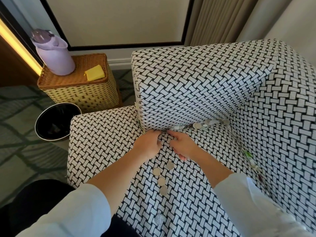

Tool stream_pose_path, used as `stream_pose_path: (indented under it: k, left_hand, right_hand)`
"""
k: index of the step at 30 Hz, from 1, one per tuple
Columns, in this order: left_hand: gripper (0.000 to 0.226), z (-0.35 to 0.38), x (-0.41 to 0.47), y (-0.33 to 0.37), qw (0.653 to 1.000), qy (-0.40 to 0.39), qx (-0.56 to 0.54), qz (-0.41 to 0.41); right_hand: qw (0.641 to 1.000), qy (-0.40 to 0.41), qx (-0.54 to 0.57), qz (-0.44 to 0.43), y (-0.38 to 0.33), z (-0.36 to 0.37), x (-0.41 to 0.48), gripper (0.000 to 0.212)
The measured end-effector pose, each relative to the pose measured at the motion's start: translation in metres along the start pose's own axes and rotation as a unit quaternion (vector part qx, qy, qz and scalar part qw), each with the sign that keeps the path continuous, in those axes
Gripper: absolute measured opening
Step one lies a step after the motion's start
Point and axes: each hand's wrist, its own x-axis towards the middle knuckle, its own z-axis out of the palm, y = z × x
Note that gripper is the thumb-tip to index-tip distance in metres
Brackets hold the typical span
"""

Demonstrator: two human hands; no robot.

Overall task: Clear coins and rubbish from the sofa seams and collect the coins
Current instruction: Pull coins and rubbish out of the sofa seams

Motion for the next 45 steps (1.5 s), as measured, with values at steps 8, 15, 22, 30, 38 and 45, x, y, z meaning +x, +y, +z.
stream_pose_path:
  k: [8, 15, 22, 30, 38, 45]
  left_hand:
    - [0.04, 0.004, -0.003, -0.005, 1.0, 0.027, -0.013, 0.002]
    - [0.046, 0.012, -0.028, -0.013, 0.988, 0.055, 0.05, 0.138]
    - [0.036, 0.017, -0.044, -0.012, 0.98, 0.054, -0.028, 0.189]
    - [0.028, 0.017, -0.043, 0.01, 0.976, -0.045, -0.145, 0.153]
    - [0.029, 0.01, -0.011, 0.034, 0.987, 0.009, -0.075, 0.138]
    - [0.048, 0.02, 0.016, 0.058, 0.993, -0.01, -0.02, 0.112]
  right_hand:
    - [0.999, 0.002, 0.036, 0.019, -0.002, -0.003, 0.004, 0.07]
    - [0.998, -0.019, 0.046, 0.025, -0.003, -0.007, 0.008, 0.064]
    - [0.998, -0.001, 0.061, 0.019, -0.001, -0.007, 0.007, 0.057]
    - [0.991, 0.088, 0.098, -0.029, 0.008, 0.002, -0.008, 0.045]
    - [0.947, 0.316, -0.059, -0.023, 0.039, -0.035, -0.019, 0.025]
    - [0.946, 0.315, -0.073, -0.009, 0.051, -0.062, 0.0, 0.029]
